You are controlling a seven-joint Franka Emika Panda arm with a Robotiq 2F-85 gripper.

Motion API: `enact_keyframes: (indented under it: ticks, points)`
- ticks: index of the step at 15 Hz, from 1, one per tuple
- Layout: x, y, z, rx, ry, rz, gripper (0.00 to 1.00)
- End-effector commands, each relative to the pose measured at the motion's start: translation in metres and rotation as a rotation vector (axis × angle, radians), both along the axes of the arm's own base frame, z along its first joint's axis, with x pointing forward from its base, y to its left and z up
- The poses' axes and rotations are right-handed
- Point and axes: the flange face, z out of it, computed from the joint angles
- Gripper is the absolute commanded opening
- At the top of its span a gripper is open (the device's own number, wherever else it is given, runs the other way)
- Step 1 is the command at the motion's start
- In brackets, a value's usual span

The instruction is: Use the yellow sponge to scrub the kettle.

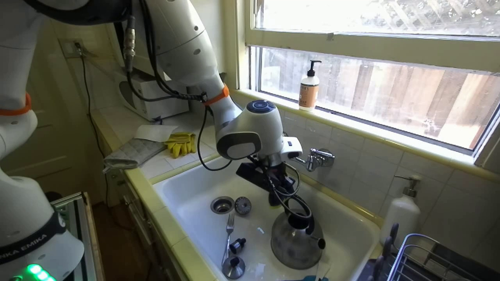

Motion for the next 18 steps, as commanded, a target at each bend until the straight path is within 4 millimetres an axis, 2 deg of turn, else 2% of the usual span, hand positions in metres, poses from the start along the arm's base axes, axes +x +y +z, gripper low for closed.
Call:
enact_keyframes:
  ticks: [1, 11, 18]
  points:
    - [-0.007, 0.016, -0.018, -0.018, 0.024, 0.063, 0.04]
    - [-0.010, 0.019, -0.067, -0.019, 0.120, 0.100, 0.04]
    - [-0.004, 0.011, -0.083, -0.031, 0.135, 0.081, 0.04]
